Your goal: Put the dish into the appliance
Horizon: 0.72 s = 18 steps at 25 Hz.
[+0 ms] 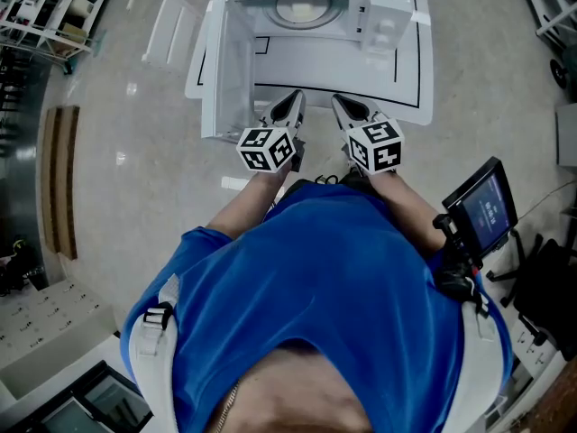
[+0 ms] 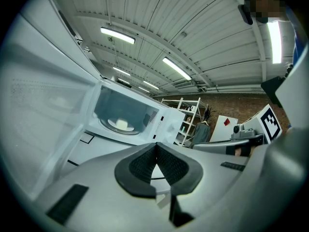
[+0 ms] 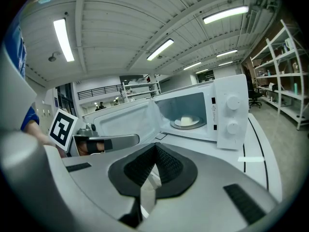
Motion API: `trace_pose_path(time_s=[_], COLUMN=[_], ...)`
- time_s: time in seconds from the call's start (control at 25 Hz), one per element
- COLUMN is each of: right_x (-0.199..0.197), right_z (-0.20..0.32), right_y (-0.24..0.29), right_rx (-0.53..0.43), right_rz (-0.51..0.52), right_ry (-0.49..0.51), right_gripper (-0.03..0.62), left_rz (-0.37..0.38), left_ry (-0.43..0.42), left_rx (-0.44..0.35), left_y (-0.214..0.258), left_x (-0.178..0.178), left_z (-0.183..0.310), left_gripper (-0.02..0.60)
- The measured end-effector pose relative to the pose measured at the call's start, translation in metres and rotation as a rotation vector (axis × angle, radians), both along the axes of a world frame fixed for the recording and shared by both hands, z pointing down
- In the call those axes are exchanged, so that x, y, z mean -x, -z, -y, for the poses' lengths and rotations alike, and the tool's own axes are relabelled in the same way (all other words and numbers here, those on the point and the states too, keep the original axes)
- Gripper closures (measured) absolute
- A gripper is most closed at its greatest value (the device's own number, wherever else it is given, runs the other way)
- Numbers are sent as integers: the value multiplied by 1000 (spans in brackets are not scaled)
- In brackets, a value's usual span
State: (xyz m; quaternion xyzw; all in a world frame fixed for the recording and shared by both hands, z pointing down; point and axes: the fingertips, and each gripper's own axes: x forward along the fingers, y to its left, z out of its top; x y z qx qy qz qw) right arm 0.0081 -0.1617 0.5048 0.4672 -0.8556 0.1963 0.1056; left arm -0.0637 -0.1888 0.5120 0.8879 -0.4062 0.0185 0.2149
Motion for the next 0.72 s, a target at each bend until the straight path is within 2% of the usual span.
trace_pose_path(time_s=[0.72], right_x=[-5], right_z=[2], right_y=[-1], right_rx=[-6], right_rz=[-7], right_ry=[-10], right_gripper=[592], left_rz=[-15], left_ry=[-13], left_rx=[-16], left_y=[7], left_x=[-7], left_z=[-1], left_gripper=[574])
